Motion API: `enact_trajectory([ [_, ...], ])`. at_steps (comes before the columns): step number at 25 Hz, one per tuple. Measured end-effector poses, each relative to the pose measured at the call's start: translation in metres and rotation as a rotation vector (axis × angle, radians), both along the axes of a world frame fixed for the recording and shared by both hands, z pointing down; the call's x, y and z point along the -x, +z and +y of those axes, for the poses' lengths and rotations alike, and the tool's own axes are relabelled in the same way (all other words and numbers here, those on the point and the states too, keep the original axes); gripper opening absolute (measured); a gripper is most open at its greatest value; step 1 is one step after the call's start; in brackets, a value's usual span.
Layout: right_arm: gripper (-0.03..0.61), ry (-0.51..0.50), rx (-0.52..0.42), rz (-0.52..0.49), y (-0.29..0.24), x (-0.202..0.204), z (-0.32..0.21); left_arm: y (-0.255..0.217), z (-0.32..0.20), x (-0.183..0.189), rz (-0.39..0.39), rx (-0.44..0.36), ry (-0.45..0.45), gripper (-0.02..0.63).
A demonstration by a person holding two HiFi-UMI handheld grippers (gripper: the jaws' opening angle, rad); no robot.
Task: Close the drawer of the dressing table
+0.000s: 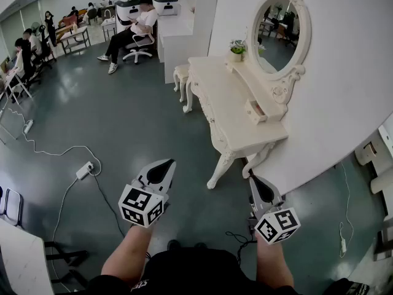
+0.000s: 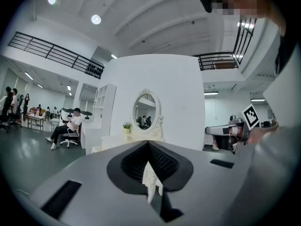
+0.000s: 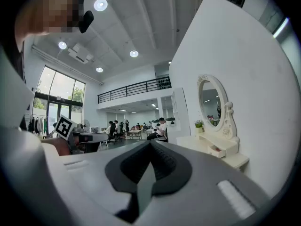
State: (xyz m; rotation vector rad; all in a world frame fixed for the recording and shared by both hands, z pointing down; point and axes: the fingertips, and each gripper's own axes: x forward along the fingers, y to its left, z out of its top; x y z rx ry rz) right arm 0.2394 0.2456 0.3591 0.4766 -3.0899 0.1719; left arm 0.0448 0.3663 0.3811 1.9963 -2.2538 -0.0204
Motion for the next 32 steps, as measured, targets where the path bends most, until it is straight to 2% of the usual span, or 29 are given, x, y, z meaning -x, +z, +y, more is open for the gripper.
enact_trajectory([
  [10,0.006,-0.026,0.008,-0.007,0.006,-0.026,-0.025,-0.001,-0.032,-0.039,-0.029,0.028,0.019,0.005],
  [20,0.006,-0.087,0.039,-0.024,0.016,-0.04,-0.04,0.008,-0.035,-0.058,-0.014,0.056,-0.03,0.005],
  [25,0.008,-0.122,0.065,-0.021,0.023,-0.025,-0.044,0.015,-0.039,-0.044,0.006,0.057,-0.046,0.005],
  [32,0.008,-0.125,0.044,-0.004,0.02,0.021,-0.069,0.022,-0.068,0.004,0.033,0.03,-0.037,0.005],
])
